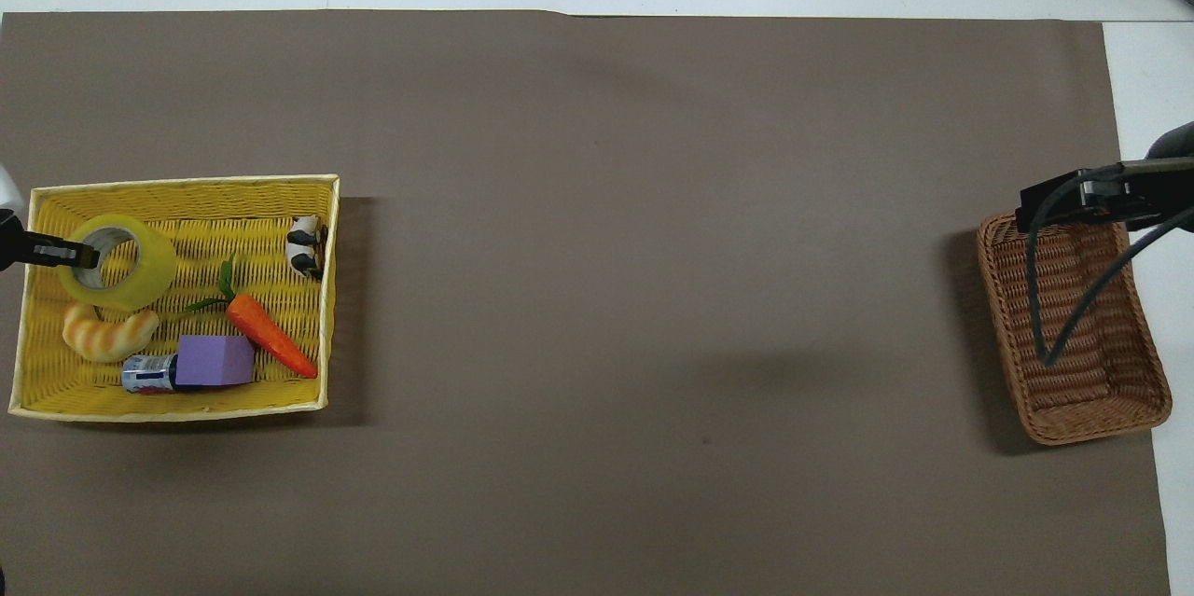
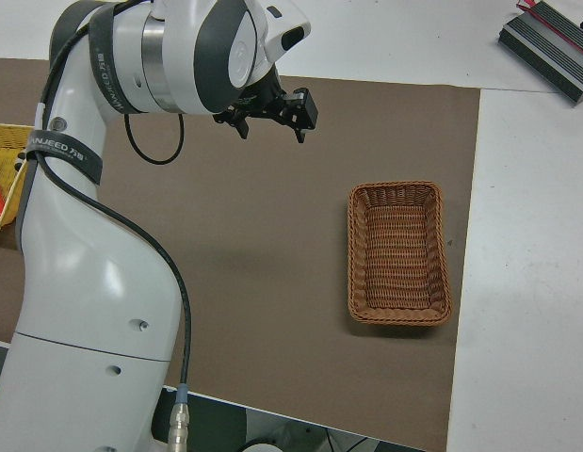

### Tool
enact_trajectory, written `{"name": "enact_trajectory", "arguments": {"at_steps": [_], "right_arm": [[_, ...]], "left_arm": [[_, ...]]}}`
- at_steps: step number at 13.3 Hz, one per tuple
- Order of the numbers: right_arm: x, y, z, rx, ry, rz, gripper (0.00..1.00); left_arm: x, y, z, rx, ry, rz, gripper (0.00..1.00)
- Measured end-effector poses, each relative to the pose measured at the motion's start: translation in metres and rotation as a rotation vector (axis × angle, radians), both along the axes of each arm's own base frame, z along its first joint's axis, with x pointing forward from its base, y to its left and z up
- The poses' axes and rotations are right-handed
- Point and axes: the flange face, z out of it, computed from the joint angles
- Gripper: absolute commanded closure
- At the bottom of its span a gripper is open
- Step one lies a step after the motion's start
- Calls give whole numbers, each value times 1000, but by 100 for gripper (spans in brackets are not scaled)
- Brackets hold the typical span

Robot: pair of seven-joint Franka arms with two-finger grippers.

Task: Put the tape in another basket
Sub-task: 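Reach the left gripper into the yellow basket to the tape roll, then grasp the yellow tape roll with the left gripper and lift it, then carry the tape roll with the left gripper toward the table center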

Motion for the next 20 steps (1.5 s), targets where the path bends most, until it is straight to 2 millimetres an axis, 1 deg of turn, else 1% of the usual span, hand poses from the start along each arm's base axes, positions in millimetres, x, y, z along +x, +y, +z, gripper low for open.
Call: {"name": "enact_trajectory", "arguments": {"at_steps": [1,4,6,7,9,11,12,14,16,18,20], "right_arm": [[0,0,0,0,0,0,0],[0,0,0,0,0,0,0],[0,0,0,0,0,0,0],[0,0,0,0,0,0,0],[0,0,0,0,0,0,0],[0,0,0,0,0,0,0],[0,0,0,0,0,0,0],[0,0,0,0,0,0,0],[0,0,0,0,0,0,0],[0,0,0,0,0,0,0],[0,0,0,0,0,0,0]], "left_arm": [[0,-10,16,-2,-13,-17,100],[-6,-50,61,-22,-25,-49,100],[-7,-87,78,-33,-31,-49,100],[-6,-111,82,-38,-30,-44,100],[-3,-163,83,-48,-23,-11,100],[-3,-224,83,-57,-24,25,100],[-5,-249,83,-66,-26,30,100],[-10,-293,77,-112,-40,24,100],[-16,-330,65,-155,-55,19,100],[-22,-357,60,-207,-59,23,100],[-26,-381,60,-266,-64,26,100]]}}
